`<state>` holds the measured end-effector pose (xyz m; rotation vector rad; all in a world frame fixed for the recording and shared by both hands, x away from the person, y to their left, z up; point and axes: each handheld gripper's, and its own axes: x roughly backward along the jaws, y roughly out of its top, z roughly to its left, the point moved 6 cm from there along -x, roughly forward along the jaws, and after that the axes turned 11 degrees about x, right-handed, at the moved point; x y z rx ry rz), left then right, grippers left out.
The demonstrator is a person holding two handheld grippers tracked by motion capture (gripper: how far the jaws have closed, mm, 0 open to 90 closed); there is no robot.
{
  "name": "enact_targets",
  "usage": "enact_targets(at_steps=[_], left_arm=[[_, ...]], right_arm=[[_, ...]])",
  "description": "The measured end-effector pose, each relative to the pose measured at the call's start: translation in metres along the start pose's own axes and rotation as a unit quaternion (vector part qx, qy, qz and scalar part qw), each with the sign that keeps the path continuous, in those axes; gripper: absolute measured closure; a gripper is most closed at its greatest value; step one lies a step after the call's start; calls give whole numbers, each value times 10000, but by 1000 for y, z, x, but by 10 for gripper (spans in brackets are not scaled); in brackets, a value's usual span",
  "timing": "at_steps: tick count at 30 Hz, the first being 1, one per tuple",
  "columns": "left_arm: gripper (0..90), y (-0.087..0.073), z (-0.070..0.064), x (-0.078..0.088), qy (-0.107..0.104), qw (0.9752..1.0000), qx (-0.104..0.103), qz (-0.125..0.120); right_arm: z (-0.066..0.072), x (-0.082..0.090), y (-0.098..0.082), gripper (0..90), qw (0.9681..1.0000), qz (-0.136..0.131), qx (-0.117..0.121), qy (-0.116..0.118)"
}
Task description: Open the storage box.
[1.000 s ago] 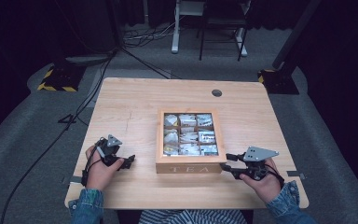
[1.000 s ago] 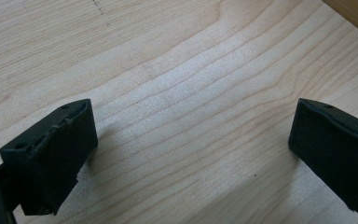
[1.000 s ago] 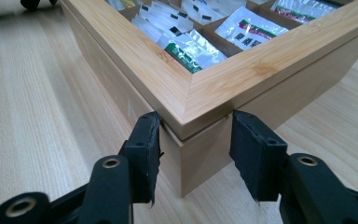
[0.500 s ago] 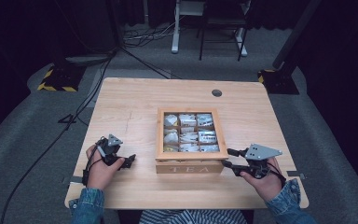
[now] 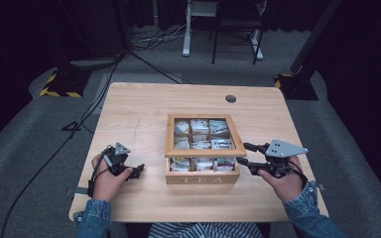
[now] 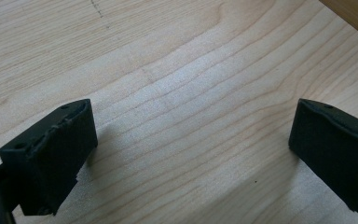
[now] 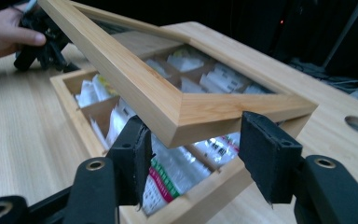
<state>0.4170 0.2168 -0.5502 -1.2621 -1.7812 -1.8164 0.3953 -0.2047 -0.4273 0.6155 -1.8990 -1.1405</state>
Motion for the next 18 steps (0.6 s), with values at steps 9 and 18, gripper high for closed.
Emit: enact_targets(at_steps=[9, 18], left_arm=[[14, 0, 0, 0, 3, 10000, 6, 1], [14, 1, 0, -1, 0, 10000, 4, 8]], right_arm=[[-13, -2, 18, 427, 10000, -4, 16, -6], [-29, -7, 37, 426, 9999, -56, 41, -129]])
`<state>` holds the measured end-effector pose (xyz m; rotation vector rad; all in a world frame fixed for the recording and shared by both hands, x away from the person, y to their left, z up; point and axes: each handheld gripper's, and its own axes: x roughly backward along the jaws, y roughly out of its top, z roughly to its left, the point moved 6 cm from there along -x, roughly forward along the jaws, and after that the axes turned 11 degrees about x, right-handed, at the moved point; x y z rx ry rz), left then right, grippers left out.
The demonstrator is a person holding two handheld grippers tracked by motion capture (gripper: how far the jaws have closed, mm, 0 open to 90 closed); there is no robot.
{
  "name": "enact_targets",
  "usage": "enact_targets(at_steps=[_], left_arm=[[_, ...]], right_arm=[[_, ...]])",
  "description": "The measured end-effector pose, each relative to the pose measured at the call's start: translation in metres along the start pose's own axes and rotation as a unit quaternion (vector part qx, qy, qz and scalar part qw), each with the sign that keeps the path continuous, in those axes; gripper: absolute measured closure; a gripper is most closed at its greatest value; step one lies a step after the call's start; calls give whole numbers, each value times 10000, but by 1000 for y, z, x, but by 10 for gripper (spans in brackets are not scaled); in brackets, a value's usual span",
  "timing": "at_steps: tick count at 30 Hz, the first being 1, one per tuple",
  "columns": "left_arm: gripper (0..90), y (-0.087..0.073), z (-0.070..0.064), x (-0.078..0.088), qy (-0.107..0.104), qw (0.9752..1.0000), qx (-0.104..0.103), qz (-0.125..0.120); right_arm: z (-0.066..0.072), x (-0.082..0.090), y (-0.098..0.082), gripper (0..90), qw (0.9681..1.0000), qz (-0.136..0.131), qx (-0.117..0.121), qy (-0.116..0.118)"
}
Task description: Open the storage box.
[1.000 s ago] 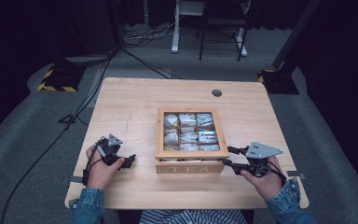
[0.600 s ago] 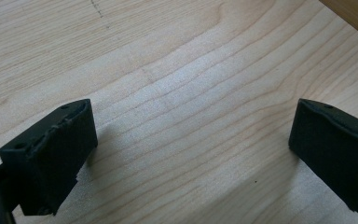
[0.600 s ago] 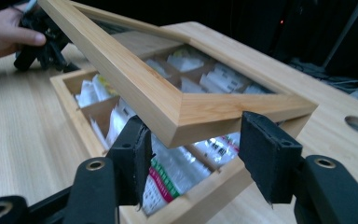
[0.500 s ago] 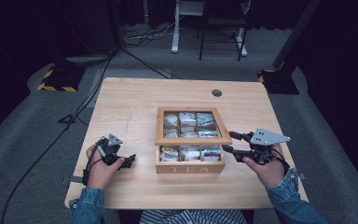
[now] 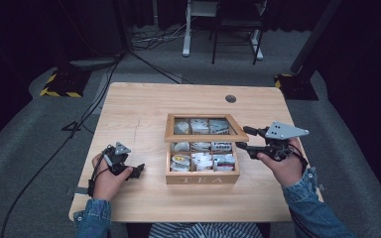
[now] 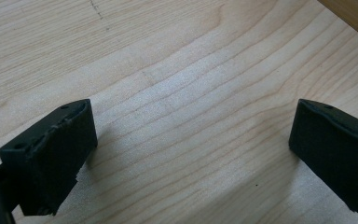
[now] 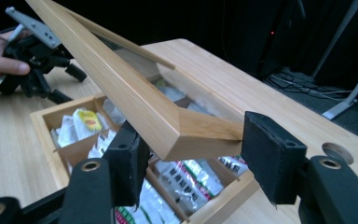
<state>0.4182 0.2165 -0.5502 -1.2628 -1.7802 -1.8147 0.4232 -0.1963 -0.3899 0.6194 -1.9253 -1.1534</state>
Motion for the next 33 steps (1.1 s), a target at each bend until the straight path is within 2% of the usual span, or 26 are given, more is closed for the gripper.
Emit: enact_targets(at_steps=[9, 16, 33], left_arm=[[14, 1, 0, -1, -9, 10000, -4, -15], [13, 2, 0, -1, -26, 10000, 2, 8], [13, 3, -1, -3, -35, 10000, -33, 19]], right_arm=[[-10, -3, 13, 422, 9998, -102, 35, -152], [-15, -8, 23, 427, 9993, -294, 63, -213], [-32, -15, 38, 446, 9976, -543, -80, -422]])
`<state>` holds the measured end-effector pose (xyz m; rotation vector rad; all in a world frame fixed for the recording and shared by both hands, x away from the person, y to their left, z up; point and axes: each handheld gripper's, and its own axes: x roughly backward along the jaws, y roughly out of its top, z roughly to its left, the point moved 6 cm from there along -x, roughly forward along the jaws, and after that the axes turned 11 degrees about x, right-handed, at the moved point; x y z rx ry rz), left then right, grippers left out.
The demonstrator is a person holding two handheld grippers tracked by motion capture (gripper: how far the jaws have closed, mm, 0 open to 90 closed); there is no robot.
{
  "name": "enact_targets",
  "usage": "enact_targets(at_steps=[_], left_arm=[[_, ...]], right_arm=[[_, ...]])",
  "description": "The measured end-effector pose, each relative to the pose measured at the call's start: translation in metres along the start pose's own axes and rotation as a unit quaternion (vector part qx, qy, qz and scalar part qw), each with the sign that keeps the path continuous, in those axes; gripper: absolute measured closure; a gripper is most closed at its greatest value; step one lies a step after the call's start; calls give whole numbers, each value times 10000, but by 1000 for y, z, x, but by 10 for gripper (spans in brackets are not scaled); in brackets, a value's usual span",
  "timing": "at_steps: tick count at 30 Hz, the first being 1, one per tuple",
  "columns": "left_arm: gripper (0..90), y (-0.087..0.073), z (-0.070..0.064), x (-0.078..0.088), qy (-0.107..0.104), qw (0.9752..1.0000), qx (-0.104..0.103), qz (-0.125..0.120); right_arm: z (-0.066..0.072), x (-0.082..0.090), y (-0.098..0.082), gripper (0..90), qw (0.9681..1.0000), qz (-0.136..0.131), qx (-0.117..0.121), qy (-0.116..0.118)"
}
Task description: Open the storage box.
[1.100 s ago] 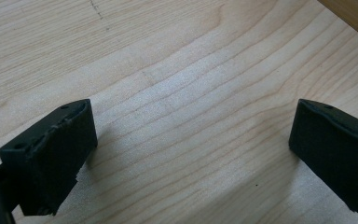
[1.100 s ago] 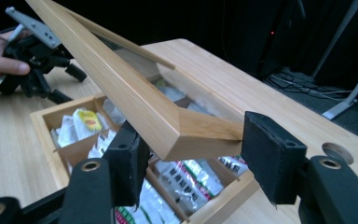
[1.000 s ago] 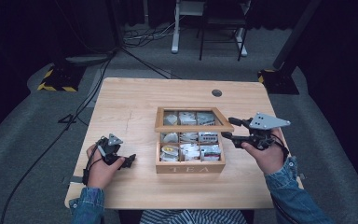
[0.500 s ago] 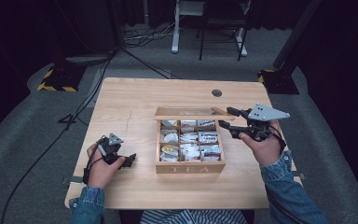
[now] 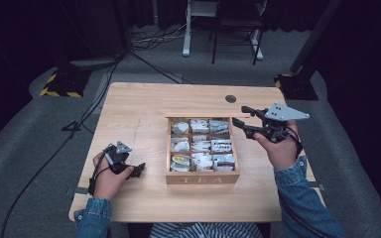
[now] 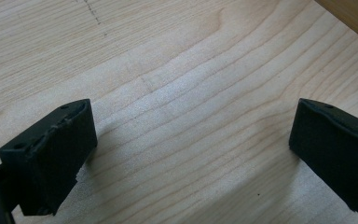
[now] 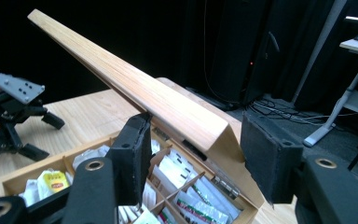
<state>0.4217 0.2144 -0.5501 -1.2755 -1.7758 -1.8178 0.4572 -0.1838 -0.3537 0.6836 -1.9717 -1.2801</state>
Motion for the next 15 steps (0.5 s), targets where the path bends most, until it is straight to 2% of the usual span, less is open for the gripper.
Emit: enact_targets(at_steps=[6, 15], left_arm=[[14, 0, 0, 0, 19, 10000, 16, -2], [36, -1, 0, 2, 41, 10000, 50, -47]], right_arm=[[-7, -3, 3, 450, 9999, -92, -88, -53], [-9, -4, 4, 459, 9999, -125, -111, -29]])
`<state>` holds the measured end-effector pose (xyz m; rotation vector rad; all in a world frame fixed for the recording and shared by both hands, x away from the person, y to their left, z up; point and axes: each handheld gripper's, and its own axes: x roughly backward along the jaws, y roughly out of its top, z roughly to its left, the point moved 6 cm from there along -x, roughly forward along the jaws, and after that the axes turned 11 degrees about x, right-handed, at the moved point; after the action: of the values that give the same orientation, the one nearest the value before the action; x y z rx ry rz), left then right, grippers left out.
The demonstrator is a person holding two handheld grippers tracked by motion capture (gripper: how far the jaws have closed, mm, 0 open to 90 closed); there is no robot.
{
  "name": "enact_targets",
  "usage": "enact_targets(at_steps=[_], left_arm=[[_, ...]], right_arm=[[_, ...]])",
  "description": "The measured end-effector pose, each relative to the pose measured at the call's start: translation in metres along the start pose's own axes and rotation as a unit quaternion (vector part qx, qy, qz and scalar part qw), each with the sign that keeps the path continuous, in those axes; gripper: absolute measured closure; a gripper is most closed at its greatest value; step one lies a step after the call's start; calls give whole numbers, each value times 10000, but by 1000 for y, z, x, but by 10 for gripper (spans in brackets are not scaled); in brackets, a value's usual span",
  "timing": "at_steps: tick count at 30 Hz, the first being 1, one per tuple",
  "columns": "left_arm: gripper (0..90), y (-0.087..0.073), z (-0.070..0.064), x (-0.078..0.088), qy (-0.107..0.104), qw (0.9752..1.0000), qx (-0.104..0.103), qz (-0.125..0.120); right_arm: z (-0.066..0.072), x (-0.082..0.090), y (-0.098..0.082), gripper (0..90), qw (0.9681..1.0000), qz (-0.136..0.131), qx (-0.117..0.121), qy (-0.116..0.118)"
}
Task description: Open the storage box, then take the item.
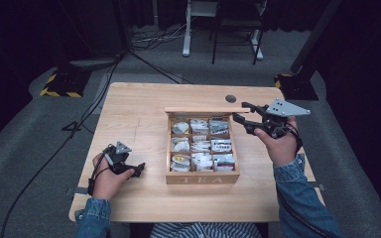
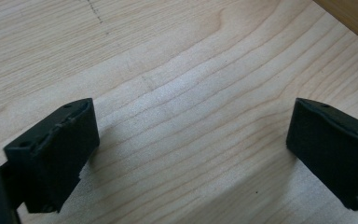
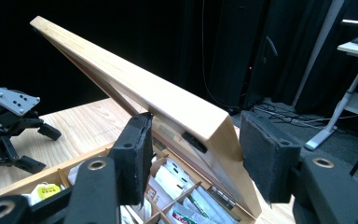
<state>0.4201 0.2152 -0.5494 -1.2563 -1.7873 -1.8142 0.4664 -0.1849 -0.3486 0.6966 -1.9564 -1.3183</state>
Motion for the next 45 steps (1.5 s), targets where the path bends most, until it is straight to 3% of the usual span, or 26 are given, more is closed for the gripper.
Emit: enact_targets(at_steps=[6, 11, 35, 38, 42, 45], left_arm=[[131, -1, 2, 4, -1, 10000, 28, -95], [198, 0, -1, 7, -85, 10000, 7, -22], [218, 25, -27, 60, -452, 9976, -152, -500], [221, 25, -32, 64, -623, 9964, -113, -555], [224, 30, -40, 72, -949, 9930, -43, -709], [225, 34, -46, 78, -1002, 9916, -119, -810]], right_arm=[[0, 0, 0, 460, 10000, 5, -1, 12], [0, 1, -1, 462, 10000, 4, -30, 18], [-1, 1, -1, 462, 10000, -54, -78, 29], [-2, 1, -1, 463, 9999, -47, -83, 41], [-2, 1, -1, 463, 9999, -48, -92, 35], [-2, 0, -1, 463, 9999, -49, -91, 23]])
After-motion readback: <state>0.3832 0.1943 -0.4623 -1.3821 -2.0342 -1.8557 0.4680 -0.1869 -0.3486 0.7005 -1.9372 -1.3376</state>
